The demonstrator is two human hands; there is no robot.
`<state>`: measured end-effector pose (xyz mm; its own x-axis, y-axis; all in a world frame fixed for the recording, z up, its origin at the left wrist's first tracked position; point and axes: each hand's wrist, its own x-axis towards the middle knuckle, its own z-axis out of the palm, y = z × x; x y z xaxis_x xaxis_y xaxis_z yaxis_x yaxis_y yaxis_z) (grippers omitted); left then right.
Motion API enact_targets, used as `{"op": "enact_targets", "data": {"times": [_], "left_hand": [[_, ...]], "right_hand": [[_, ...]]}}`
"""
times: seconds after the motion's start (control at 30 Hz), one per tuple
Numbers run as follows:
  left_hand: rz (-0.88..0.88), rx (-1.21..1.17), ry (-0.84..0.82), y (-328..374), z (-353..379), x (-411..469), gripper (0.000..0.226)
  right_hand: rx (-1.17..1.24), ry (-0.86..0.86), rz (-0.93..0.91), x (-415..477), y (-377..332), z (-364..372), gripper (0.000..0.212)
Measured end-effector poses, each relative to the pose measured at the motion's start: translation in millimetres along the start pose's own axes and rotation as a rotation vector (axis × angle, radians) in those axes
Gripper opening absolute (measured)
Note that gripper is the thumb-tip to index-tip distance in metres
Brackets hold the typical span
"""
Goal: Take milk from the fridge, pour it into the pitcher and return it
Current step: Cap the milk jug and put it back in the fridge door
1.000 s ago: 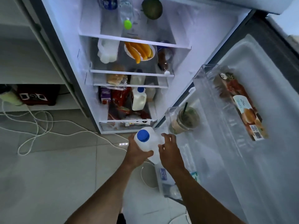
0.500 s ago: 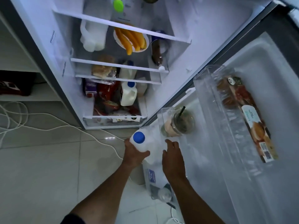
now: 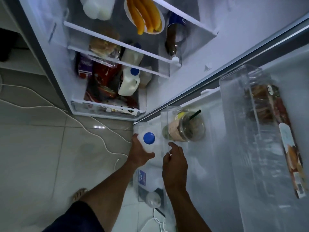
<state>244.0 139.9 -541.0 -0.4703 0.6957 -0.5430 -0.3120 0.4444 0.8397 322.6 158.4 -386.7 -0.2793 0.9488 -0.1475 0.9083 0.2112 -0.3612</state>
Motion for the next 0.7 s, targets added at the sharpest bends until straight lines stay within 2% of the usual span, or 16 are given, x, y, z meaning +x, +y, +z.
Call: {"op": "enact_targets", "data": {"times": [0.13, 0.33, 0.53, 0.7], "left_hand": [[0.018, 0.126, -0.124, -12, 5, 6, 0.119], [0.068, 0.405, -0.322, -20, 8, 20, 0.125], [0.089, 0.734, -0.392, -33, 19, 36, 0.128], [0.106, 0.912, -0.37, -50, 33, 47, 0.125]], "right_hand": [[-0.027, 0.037, 0.013, 5, 3, 4, 0.028], [-0.042, 0.131, -0.015, 3, 9, 9, 0.024], [0.002, 0.192, -0.017, 0, 12, 16, 0.025], [0.009, 0.203, -0.051, 4, 19, 21, 0.028]]}}
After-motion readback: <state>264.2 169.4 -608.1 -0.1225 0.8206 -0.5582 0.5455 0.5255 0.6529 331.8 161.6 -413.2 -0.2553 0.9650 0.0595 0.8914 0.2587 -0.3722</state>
